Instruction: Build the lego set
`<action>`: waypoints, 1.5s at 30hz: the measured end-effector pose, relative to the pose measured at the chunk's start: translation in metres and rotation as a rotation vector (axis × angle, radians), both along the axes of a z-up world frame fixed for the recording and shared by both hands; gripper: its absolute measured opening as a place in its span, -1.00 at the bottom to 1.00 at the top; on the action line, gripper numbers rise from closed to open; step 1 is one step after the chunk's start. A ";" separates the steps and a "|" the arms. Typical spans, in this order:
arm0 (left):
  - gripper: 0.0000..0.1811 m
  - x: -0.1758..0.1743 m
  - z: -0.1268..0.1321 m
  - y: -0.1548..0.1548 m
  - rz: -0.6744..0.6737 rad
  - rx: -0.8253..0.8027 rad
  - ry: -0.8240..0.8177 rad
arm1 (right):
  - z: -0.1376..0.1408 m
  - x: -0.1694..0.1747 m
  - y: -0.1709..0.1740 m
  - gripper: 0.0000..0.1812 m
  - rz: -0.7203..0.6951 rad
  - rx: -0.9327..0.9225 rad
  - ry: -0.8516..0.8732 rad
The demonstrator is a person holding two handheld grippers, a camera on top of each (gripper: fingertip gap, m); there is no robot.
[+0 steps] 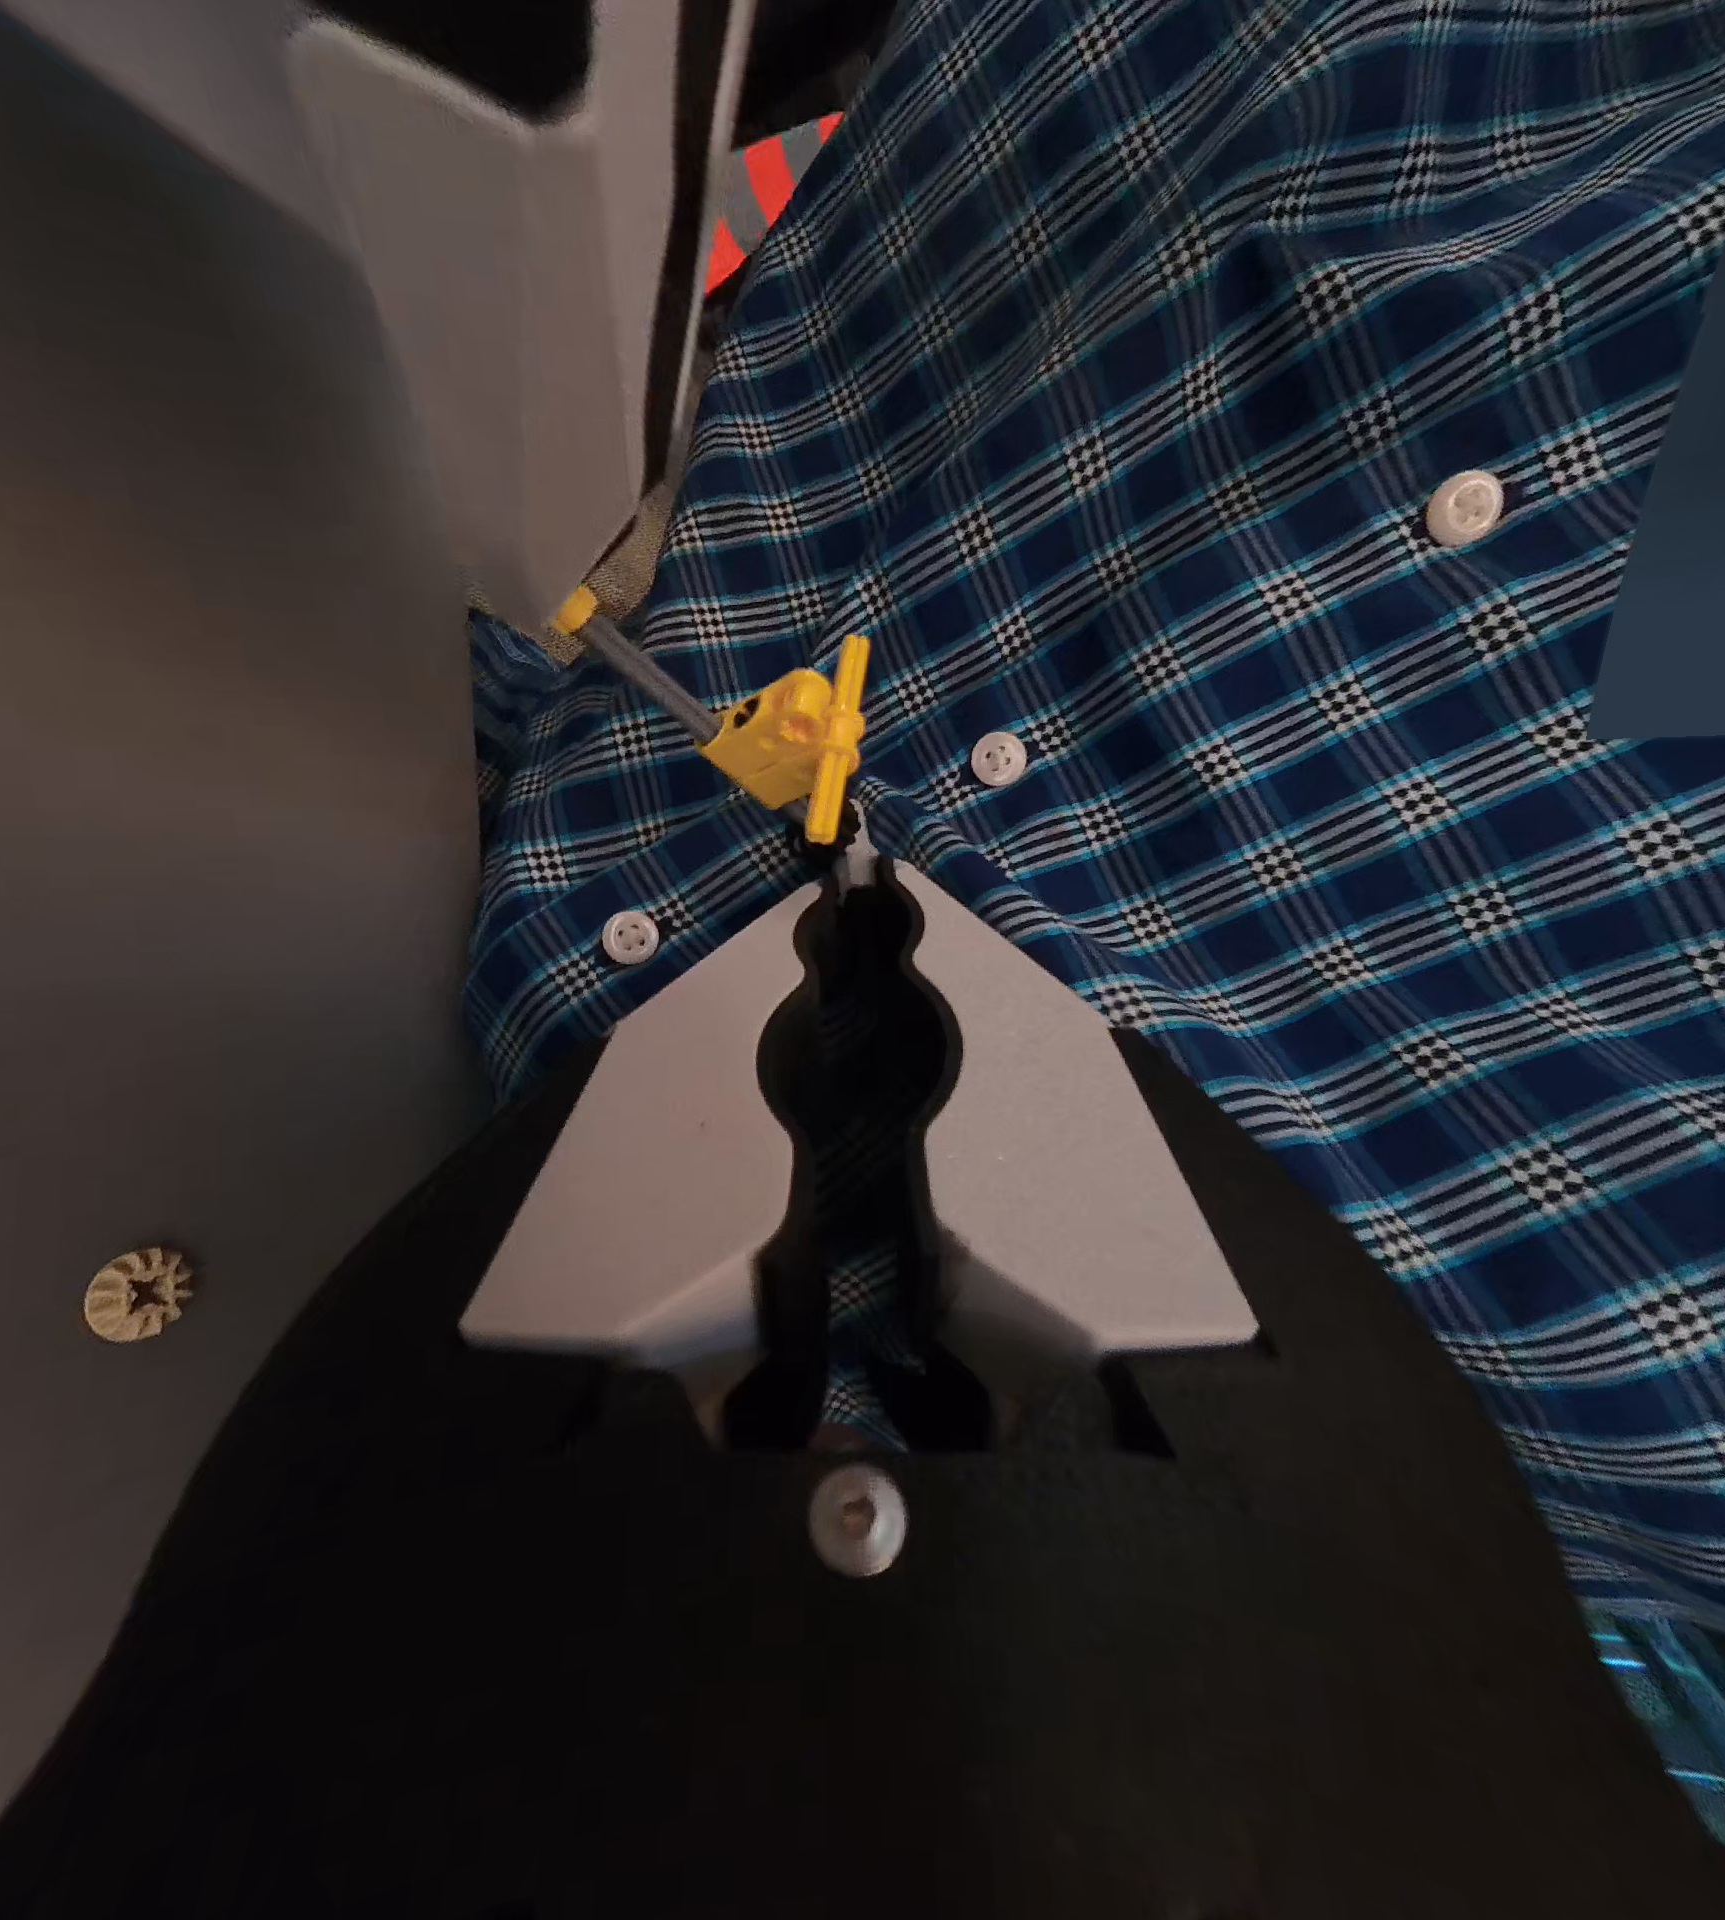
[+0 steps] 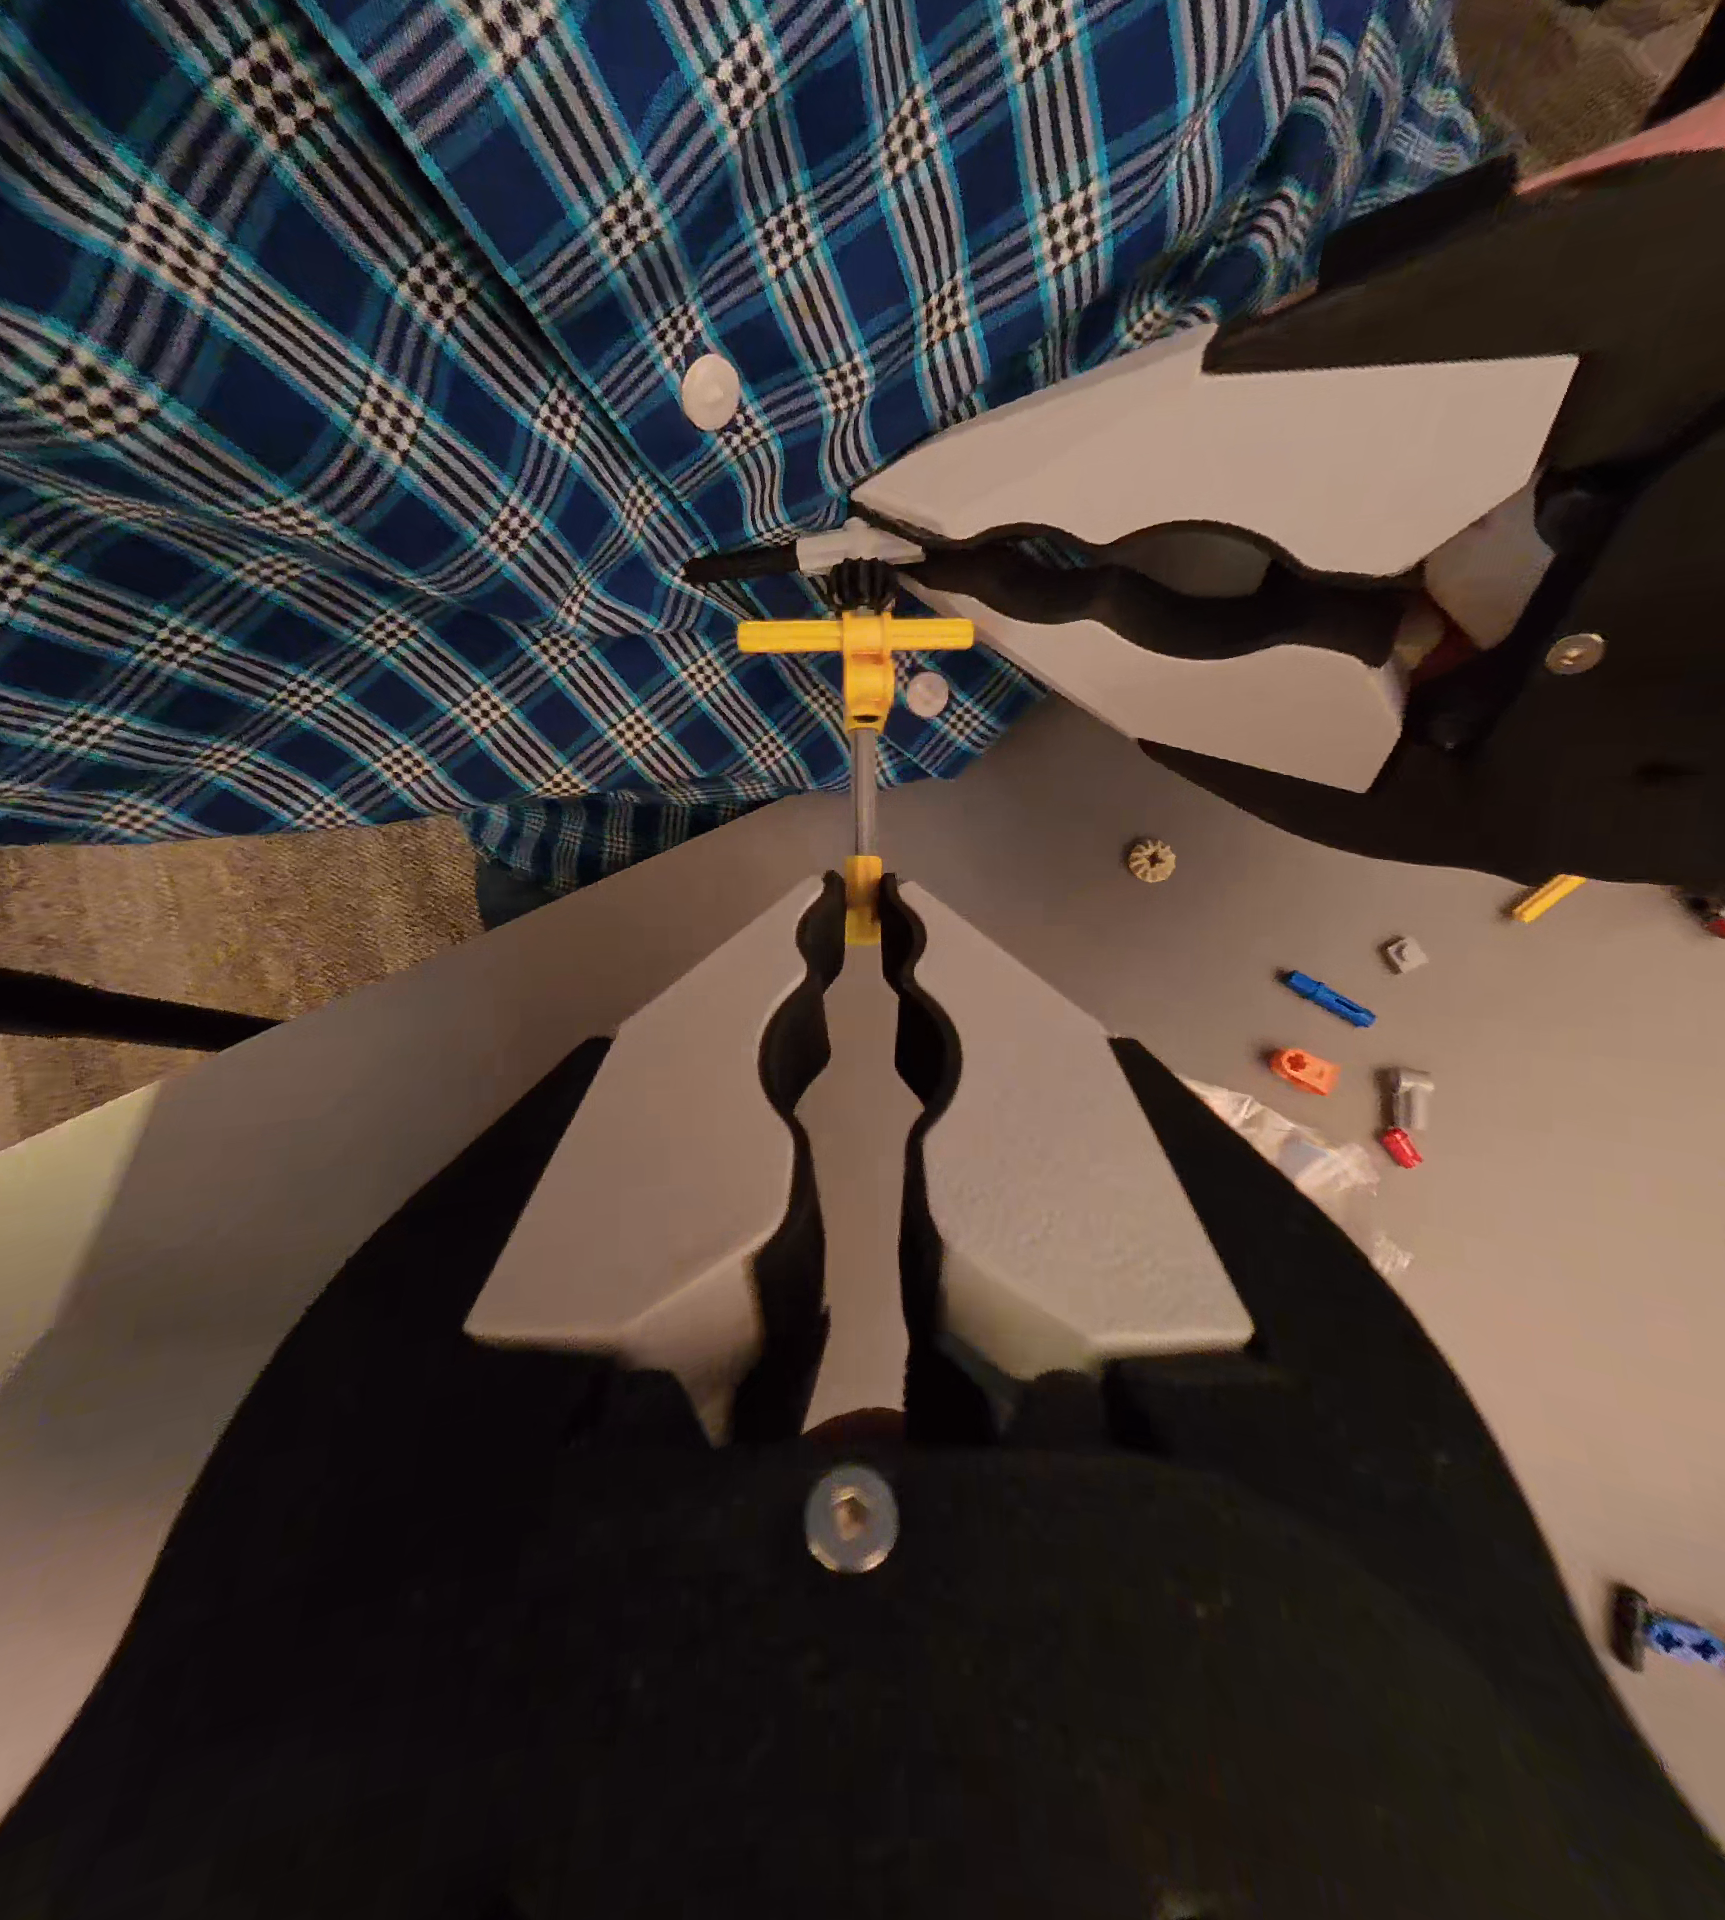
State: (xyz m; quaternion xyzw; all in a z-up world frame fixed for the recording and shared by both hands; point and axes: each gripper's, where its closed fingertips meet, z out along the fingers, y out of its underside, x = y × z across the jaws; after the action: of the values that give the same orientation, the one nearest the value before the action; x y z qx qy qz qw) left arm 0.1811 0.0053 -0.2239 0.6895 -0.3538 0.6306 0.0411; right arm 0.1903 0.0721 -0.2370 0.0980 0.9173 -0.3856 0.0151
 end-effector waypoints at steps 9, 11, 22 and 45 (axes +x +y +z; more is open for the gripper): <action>-0.96 0.001 0.000 0.000 -0.018 0.080 0.045 | 0.002 0.004 -0.001 -0.96 0.033 -0.102 -0.133; -0.96 0.001 0.000 0.000 -0.020 0.099 0.055 | 0.005 0.005 -0.001 -0.96 0.031 -0.141 -0.155; -0.96 0.004 0.000 -0.001 -0.040 0.118 0.122 | 0.009 0.009 -0.004 -0.96 0.027 -0.167 -0.262; -0.97 0.012 0.004 -0.007 -0.035 0.164 0.115 | 0.002 0.010 -0.015 -0.96 0.084 -0.159 -0.234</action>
State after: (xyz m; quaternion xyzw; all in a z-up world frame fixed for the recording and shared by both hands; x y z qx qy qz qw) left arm 0.1933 -0.0019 -0.2201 0.7192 -0.4133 0.5583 0.0158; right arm 0.2007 0.0571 -0.2351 0.1023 0.8792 -0.4419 0.1457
